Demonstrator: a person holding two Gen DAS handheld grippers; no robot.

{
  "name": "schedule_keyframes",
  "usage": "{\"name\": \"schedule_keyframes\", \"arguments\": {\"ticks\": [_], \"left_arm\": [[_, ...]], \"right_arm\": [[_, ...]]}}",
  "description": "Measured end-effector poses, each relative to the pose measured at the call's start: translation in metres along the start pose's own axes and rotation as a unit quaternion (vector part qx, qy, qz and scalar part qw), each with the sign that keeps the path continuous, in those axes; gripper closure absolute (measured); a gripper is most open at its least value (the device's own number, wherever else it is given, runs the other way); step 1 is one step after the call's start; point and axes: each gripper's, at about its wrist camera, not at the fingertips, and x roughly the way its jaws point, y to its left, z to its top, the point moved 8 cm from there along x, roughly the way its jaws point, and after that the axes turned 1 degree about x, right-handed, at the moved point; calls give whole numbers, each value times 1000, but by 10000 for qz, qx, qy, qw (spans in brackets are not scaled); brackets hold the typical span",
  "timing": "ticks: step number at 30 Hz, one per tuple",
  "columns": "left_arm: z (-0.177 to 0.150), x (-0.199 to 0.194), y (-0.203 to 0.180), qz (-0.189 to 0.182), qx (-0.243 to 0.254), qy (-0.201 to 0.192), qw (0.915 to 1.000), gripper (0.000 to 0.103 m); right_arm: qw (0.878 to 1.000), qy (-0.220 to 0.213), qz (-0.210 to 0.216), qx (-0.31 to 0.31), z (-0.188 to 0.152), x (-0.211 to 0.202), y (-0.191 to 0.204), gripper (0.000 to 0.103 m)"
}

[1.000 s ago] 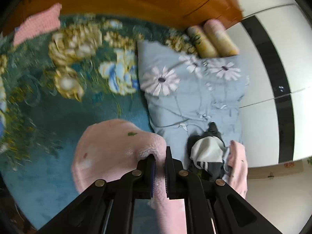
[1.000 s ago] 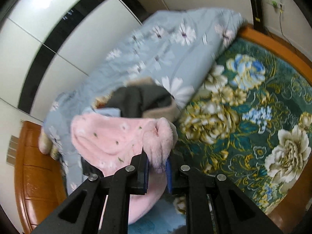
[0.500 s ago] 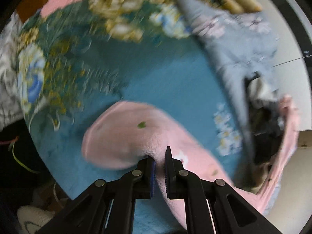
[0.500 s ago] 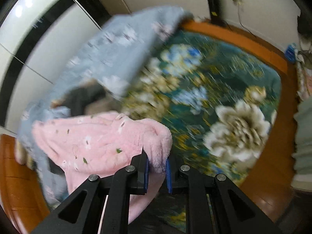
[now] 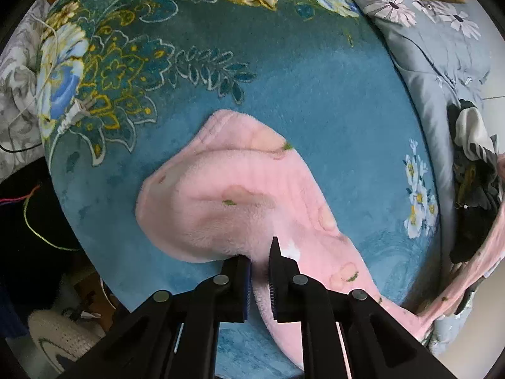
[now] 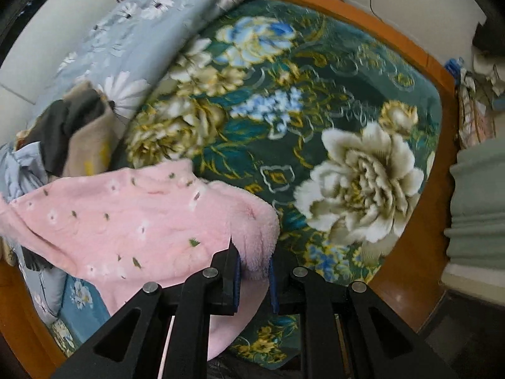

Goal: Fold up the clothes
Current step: 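Open both grippers and lay the pink garment flat on the blanket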

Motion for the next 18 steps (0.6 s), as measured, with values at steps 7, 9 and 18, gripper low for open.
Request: {"name": "schedule_keyframes", "arguments": {"ticks": [7, 9, 18], "left_arm": [[2, -10, -33, -455, -109, 255, 9986, 37], [2, -11, -47, -501, -64, 390, 9980, 36], [17, -37, -171, -442, 620, 224, 9968, 27]], "right_arm": [[9995, 236, 102, -165, -9, 19, 13, 77], [9995, 109, 63, -289, -5, 14, 19, 67], [9986, -153, 196, -459, 16, 1, 51, 35]]}}
